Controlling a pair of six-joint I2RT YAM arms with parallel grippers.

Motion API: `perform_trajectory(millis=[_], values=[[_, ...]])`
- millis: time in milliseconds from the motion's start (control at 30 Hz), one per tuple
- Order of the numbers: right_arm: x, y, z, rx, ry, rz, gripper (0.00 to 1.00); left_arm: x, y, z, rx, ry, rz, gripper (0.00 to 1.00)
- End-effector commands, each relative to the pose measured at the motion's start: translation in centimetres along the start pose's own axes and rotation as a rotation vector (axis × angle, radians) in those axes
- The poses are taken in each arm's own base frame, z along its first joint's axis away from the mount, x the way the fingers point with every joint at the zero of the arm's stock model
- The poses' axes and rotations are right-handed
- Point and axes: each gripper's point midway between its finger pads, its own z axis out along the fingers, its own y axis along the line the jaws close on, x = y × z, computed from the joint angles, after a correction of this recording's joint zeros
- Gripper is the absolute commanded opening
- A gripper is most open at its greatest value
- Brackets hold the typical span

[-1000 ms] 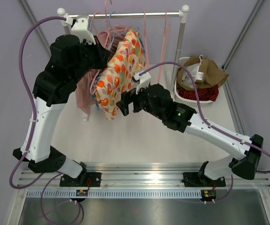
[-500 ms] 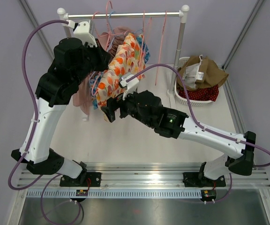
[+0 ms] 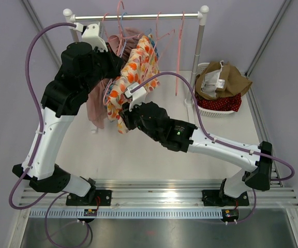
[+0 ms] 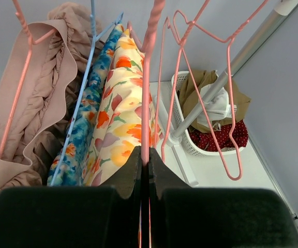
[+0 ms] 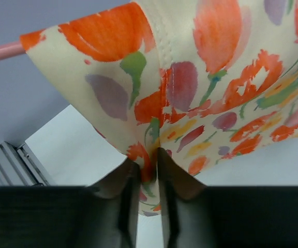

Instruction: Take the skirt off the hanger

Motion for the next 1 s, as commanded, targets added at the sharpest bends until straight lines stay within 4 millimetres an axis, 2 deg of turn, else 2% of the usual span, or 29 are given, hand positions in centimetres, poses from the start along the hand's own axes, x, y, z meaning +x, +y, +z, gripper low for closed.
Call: perform_trajectory(millis=[0, 67, 100, 133, 333, 367, 400, 433, 467, 500, 533, 567, 600, 633, 667, 700, 733, 800, 833, 967], values=[[-2.5, -0.5, -1.1, 0.036, -0.082, 0.033, 0.20, -4.3, -1.1, -2.1, 0.051, -0.160, -0.026, 0.00], [-2.6, -0.7, -1.5, 0.038, -0.084, 0.034, 0.13, -4.1, -1.0, -2.0, 0.046, -0.157, -0.024, 0.00], [-2.4, -0.9, -1.6, 0.044, -0.079, 0.031, 0.03, -4.1, -0.9, -2.0, 0.045, -0.157, -0.024, 0.00], [-2.3, -1.1, -1.7, 0.049, -0.079, 0.031, 0.00, -4.2, -1.0, -2.0, 0.046, -0.160, -0.024, 0.00], [-1.6, -1.8, -2.7, 0.062, -0.072, 0.039, 0.00, -4.6, -0.7, -2.3, 0.033, -0.177, -0.019, 0.00], [-2.0, -1.9, -3.5, 0.064, -0.080, 0.048, 0.00, -5.0, -0.6, -2.4, 0.025, -0.187, -0.006, 0.00], [-0.6, -2.3, -3.8, 0.076, -0.052, 0.049, 0.00, -5.1, -0.2, -2.4, 0.002, -0.191, 0.002, 0.00], [-1.2, -2.8, -5.3, 0.076, -0.069, 0.066, 0.00, -5.0, 0.2, -2.4, -0.017, -0.181, 0.027, 0.00], [-0.8, -3.5, -6.1, 0.099, -0.070, 0.074, 0.00, -5.3, 0.5, -2.7, -0.029, -0.187, 0.040, 0.00], [1.5, -4.4, -6.8, 0.127, -0.027, 0.071, 0.00, -5.9, 0.9, -3.1, -0.054, -0.203, 0.050, 0.00], [2.4, -6.0, -8.7, 0.167, -0.013, 0.080, 0.00, -6.2, 1.5, -3.3, -0.087, -0.208, 0.078, 0.00], [1.1, -6.6, -9.8, 0.181, -0.052, 0.099, 0.00, -6.1, 1.7, -3.3, -0.092, -0.202, 0.094, 0.00], [3.2, -7.9, -10.8, 0.219, -0.004, 0.087, 0.00, -6.3, 2.3, -3.5, -0.123, -0.209, 0.107, 0.00], [3.5, -8.7, -11.8, 0.244, -0.001, 0.091, 0.00, -6.6, 2.6, -3.9, -0.140, -0.212, 0.119, 0.00], [2.4, -10.1, -13.9, 0.281, -0.046, 0.131, 0.00, -6.8, 2.9, -4.1, -0.155, -0.215, 0.136, 0.00], [3.8, -11.2, -15.0, 0.313, -0.015, 0.115, 0.00, -6.9, 3.2, -4.4, -0.171, -0.220, 0.140, 0.00], [2.7, -12.2, -16.9, 0.326, -0.056, 0.142, 0.00, -6.9, 3.4, -4.5, -0.177, -0.218, 0.147, 0.00], [2.6, -14.0, -18.9, 0.384, -0.076, 0.154, 0.00, -7.0, 3.3, -4.9, -0.169, -0.219, 0.145, 0.00], [1.7, -14.6, -20.3, 0.387, -0.112, 0.175, 0.00, -6.8, 3.2, -4.8, -0.165, -0.214, 0.141, 0.00], [-0.5, -17.8, -23.6, 0.525, -0.190, 0.169, 0.00, -6.3, 3.3, -5.1, -0.159, -0.204, 0.138, 0.00]])
